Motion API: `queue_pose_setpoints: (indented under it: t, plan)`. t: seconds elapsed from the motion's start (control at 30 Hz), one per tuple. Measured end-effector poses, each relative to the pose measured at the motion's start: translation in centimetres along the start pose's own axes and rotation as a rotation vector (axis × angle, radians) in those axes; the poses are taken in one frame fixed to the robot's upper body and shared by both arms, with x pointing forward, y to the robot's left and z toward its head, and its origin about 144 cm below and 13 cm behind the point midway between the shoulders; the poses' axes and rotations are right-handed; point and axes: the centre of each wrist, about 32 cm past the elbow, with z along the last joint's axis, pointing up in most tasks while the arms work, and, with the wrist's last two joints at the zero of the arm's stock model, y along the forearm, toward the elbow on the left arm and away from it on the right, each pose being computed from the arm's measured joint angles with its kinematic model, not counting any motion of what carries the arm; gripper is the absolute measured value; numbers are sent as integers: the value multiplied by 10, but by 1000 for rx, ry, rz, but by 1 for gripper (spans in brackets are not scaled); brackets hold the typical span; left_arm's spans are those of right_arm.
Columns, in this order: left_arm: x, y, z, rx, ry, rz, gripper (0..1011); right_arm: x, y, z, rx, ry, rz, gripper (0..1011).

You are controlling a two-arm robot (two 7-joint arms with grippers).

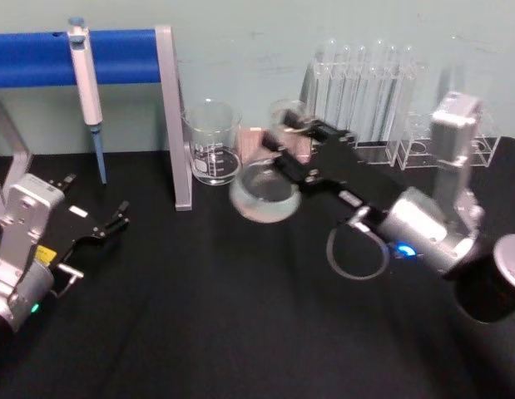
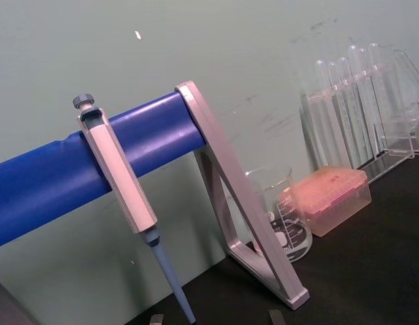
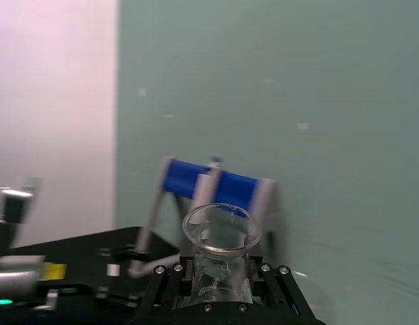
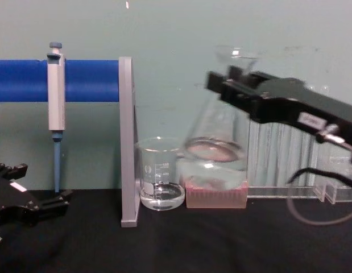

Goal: Grasp the erlenmeyer flask with one hand, shake it three times, then place it back.

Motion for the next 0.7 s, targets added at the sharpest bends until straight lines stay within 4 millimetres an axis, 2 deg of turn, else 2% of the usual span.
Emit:
queue_pose_setpoints:
  t: [0.37,0.5,0.7]
  plan:
    - [0,0,0,0,0,0,1001,17,-59,17,-36,-59,-271,453]
    - [0,0,0,0,0,0,1001,18,-71,21,-43,-67,-322,453]
    - [0,0,0,0,0,0,1001,18,-77,21,-49,-67,-348,453]
